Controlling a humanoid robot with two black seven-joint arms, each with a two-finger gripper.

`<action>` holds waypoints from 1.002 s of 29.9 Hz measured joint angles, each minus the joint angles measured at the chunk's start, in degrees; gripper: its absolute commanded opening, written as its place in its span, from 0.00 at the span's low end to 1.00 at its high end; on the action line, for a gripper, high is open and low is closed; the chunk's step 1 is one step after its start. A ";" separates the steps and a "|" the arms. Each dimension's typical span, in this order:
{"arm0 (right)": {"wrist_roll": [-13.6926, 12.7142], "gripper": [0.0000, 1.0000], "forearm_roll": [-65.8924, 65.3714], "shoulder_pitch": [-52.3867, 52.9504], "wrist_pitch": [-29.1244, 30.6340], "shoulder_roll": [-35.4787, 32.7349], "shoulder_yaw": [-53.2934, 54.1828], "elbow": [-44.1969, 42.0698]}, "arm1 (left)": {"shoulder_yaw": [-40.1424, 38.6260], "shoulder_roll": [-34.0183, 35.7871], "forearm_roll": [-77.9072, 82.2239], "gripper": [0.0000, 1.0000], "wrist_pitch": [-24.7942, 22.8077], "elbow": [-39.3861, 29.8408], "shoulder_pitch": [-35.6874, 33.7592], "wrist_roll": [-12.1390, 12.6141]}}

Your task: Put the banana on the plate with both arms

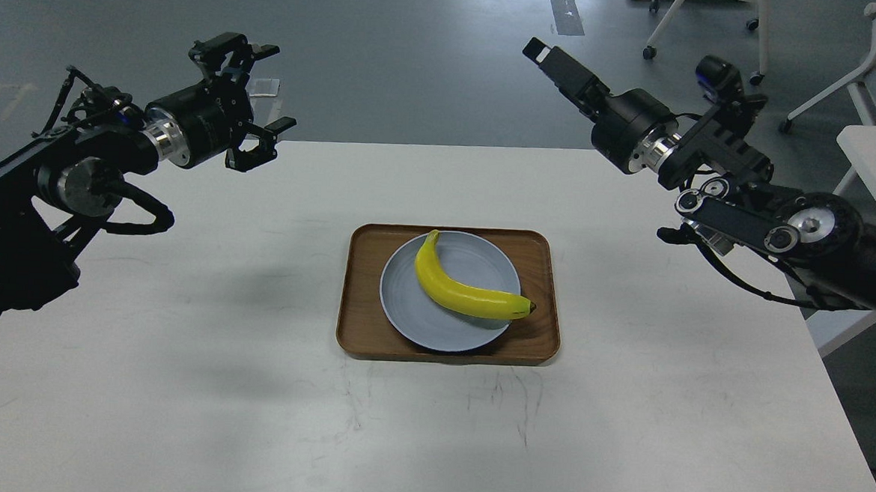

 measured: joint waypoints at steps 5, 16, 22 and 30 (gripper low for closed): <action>-4.58 0.98 19.34 -2.50 4.50 -2.82 6.09 5.58 | -0.89 -0.14 -1.97 0.98 -0.55 -0.91 2.34 -1.72; -14.56 1.00 32.52 -7.73 6.33 -2.56 16.00 8.01 | -5.77 -0.17 -2.68 0.98 3.51 -9.86 10.37 -1.10; -16.09 1.00 33.93 -7.81 7.71 -2.79 16.35 7.75 | -5.85 0.00 -2.69 0.98 3.57 -9.93 11.37 -1.32; -18.52 1.00 33.77 -7.00 8.28 -2.03 16.20 6.19 | -5.93 -0.34 -2.69 0.98 3.93 -10.07 11.67 -1.25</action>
